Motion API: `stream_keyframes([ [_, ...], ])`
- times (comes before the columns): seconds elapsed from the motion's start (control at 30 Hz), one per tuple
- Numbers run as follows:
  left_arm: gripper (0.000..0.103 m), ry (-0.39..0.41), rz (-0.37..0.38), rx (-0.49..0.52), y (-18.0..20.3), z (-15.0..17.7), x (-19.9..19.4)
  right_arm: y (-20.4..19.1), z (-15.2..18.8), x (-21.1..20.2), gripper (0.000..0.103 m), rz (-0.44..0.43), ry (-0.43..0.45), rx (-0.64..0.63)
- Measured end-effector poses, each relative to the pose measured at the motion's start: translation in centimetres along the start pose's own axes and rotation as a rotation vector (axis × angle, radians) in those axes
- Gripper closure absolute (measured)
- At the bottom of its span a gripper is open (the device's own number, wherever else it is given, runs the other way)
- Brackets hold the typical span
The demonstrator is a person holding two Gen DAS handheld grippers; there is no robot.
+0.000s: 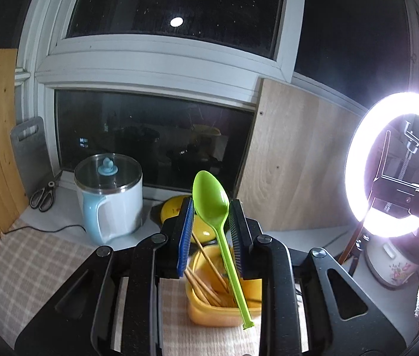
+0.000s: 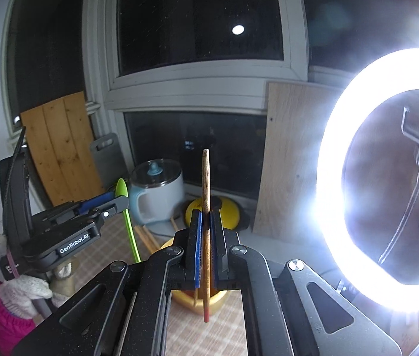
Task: Organize utensils
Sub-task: 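Lower the green spoon and chopstick into the yellow bin and open both tools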
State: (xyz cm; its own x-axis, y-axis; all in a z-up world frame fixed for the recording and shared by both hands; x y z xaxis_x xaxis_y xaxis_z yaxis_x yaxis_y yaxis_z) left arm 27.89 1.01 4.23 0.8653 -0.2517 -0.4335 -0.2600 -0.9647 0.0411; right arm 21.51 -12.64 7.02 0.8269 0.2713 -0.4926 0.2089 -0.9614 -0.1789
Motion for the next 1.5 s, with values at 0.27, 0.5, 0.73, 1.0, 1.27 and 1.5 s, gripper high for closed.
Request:
stream_keyframes([
  [0.27,0.080,-0.002,-0.037,0.002,-0.3,-0.8,2.3,0.0,-1.6,2.3,0.099,0.032,0.032,-0.020],
  [0.5,0.080,-0.037,-0.047,0.013,0.2,0.2,4.7,0.0,-1.0,5.8,0.099,0.038,-0.007,-0.035],
  [0.73,0.080,-0.067,-0.047,0.017,0.5,1.4,6.4,0.7,0.4,8.4,0.099,0.027,-0.068,-0.033],
  [1.0,0.080,-0.092,-0.038,0.018,0.8,2.7,7.0,2.3,2.1,10.1,0.099,0.017,-0.135,0.008],
  [1.27,0.080,-0.117,0.001,0.022,1.8,4.2,6.5,3.3,4.1,11.2,0.099,-0.003,-0.199,0.048],
  [1.5,0.088,-0.134,0.028,0.020,2.5,5.1,5.6,3.8,5.1,11.5,0.099,-0.012,-0.229,0.072],
])
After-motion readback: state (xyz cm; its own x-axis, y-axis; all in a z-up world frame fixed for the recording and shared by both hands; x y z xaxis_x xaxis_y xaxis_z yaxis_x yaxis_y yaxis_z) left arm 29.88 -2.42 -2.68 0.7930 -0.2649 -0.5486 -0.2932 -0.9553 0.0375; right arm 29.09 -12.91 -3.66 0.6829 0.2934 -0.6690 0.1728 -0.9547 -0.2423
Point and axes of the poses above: each gripper's, at about its wrist camera, not at the fingertips, and x roughly the way its jaws point, y to its right, z to its underside, the point moved 3 cm from there along x, roughly the way its jaws point, and after that the axes turned 10 degrees about x, right-handed, at the moved point
